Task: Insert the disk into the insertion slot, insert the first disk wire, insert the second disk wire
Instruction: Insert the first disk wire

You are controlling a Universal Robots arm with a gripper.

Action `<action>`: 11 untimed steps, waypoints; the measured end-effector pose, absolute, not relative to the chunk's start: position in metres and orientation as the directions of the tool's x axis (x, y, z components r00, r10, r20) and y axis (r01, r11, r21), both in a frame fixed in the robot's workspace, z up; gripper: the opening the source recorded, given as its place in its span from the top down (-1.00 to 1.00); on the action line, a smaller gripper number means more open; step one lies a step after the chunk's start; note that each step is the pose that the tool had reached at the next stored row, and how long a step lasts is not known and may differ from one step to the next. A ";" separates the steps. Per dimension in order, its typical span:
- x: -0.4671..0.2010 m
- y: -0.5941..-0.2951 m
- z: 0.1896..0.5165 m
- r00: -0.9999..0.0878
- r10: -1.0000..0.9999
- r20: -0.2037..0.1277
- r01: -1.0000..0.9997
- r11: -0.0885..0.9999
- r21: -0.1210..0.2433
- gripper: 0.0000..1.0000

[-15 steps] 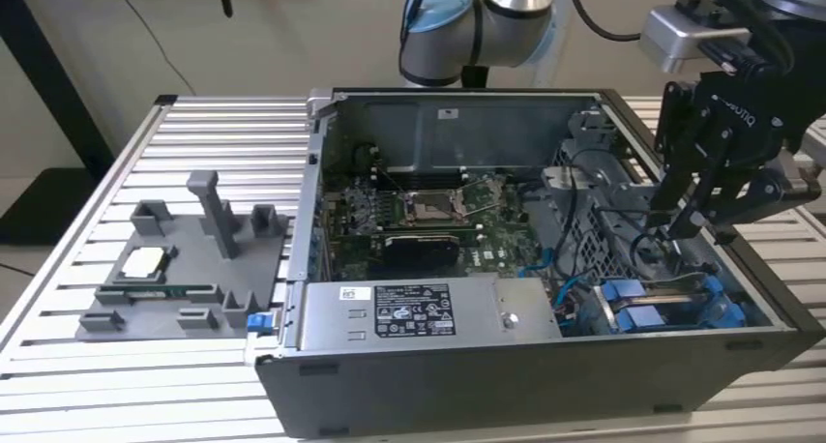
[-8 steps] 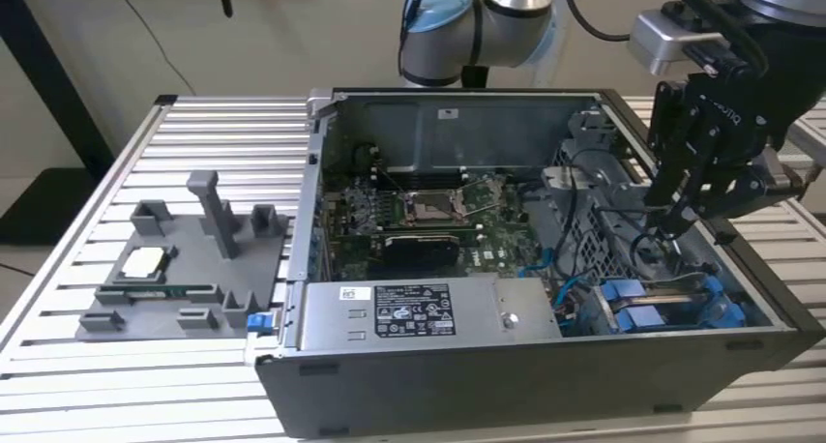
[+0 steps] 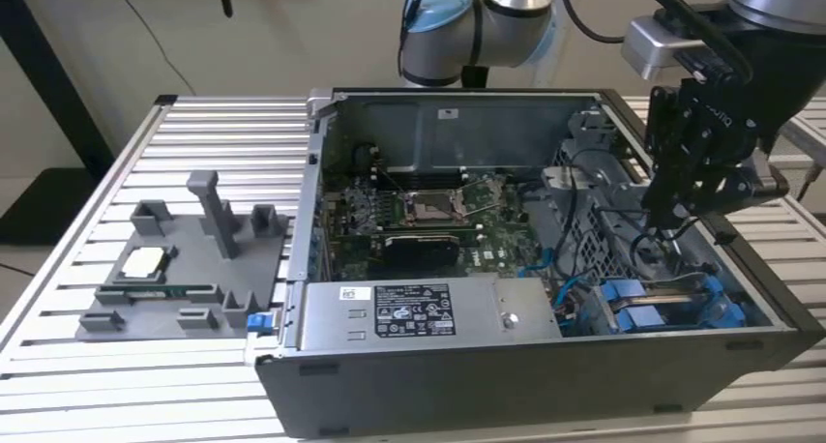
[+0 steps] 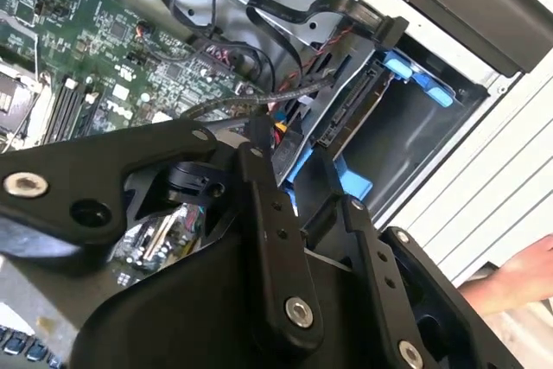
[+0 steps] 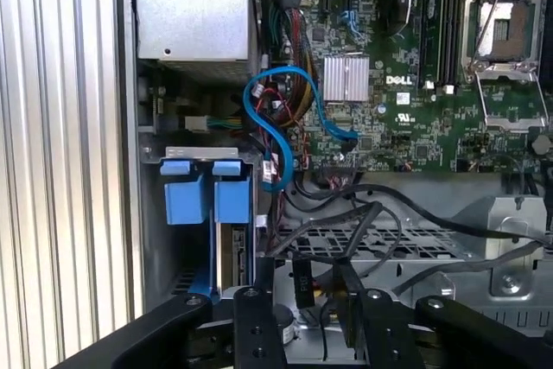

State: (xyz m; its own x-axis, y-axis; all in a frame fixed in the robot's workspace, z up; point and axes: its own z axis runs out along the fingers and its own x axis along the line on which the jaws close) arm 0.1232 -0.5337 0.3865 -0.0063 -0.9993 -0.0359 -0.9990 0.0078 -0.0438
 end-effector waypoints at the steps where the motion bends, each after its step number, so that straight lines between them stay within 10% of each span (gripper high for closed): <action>1: 0.123 -0.534 0.386 -0.006 -0.999 -0.036 -0.999 0.008 -0.044 0.36; 11: 0.123 -0.534 0.385 -0.006 -1.000 -0.019 -0.999 0.007 -0.042 0.62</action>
State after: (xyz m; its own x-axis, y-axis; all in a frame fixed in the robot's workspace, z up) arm 0.1232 -0.5342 0.3853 -0.0064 -0.9998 -0.0188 -0.9991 0.0072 -0.0421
